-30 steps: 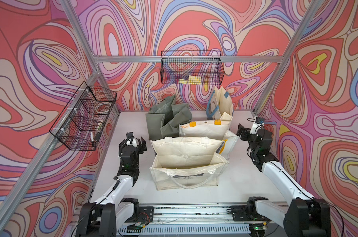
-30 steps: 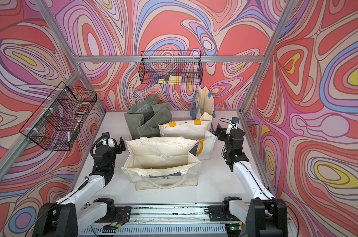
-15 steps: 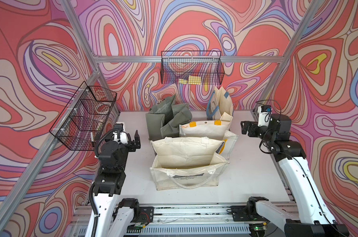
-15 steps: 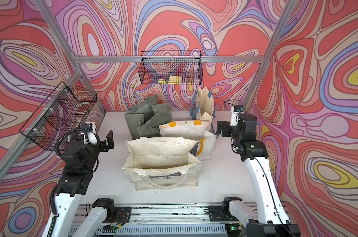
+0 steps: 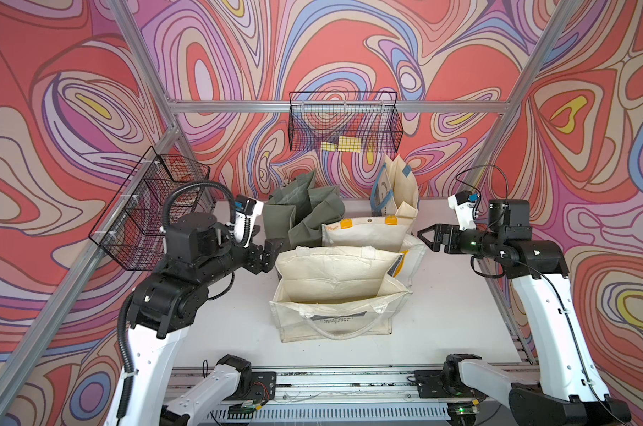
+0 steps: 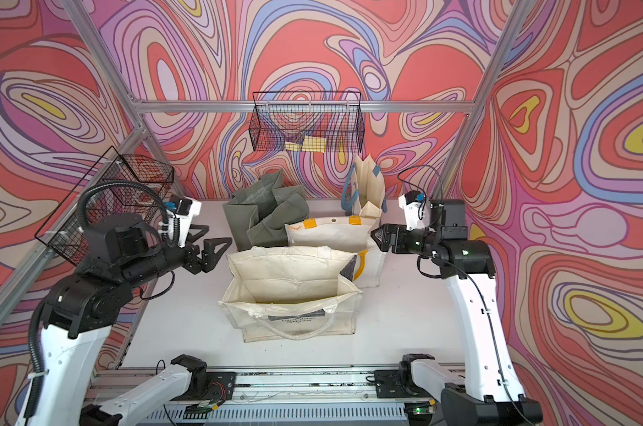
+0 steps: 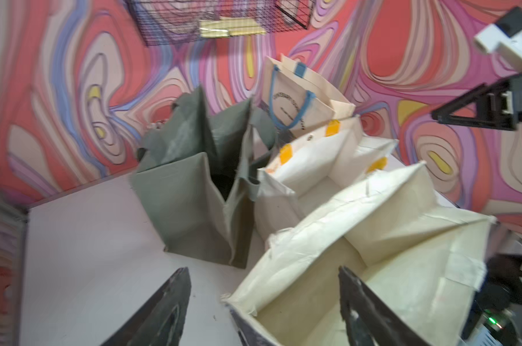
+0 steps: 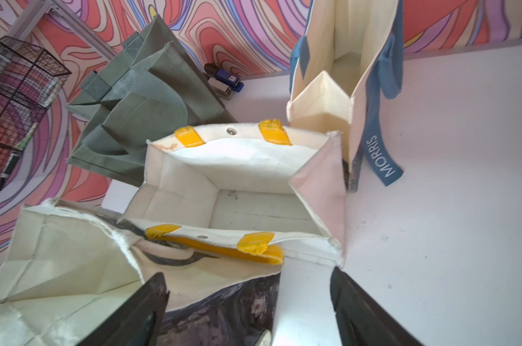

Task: Put away the canvas bag
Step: Press the canvas bag at the center of the board.

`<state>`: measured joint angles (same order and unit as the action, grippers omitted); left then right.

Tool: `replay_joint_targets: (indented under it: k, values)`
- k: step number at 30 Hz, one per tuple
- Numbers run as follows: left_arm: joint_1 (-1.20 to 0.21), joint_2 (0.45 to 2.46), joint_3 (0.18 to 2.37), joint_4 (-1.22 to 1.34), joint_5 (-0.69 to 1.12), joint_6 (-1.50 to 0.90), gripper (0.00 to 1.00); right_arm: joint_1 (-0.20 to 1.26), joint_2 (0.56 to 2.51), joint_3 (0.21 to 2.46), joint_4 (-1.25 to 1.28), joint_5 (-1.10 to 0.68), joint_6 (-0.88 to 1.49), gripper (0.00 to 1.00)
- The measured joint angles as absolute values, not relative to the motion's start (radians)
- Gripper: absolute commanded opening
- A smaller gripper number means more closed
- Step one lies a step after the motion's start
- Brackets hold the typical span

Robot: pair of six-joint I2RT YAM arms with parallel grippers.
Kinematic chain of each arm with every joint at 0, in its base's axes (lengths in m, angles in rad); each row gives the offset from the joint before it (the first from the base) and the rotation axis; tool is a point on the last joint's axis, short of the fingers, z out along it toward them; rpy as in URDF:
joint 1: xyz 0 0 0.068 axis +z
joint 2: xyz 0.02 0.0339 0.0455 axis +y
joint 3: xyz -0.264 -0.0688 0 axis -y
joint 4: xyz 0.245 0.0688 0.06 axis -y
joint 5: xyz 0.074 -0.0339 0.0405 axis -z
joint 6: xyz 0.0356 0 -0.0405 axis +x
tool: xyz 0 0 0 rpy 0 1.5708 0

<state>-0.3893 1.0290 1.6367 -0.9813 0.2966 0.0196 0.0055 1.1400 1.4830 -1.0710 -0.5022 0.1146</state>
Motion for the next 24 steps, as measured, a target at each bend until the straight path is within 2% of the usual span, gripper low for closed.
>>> replay_joint_targets:
  k: [4, 10, 15, 24]
  values:
    - [-0.609, 1.179, 1.81, -1.114, 0.253, 0.059, 0.8, 0.033, 1.129, 1.483, -1.111, -0.539, 0.144, 0.86]
    - [-0.757, 1.397, 2.032, -1.245, 0.211, 0.13, 0.82, 0.042, 1.076, 1.483, -1.18, -0.543, 0.166, 0.83]
    - [-0.812, 1.523, 2.101, -1.29, 0.208, 0.186, 0.84, 0.046, 1.018, 1.47, -1.245, -0.538, 0.153, 0.83]
    - [-0.818, 1.652, 2.178, -1.309, 0.217, 0.22, 0.84, 0.047, 0.935, 1.371, -1.271, -0.547, 0.124, 0.83]
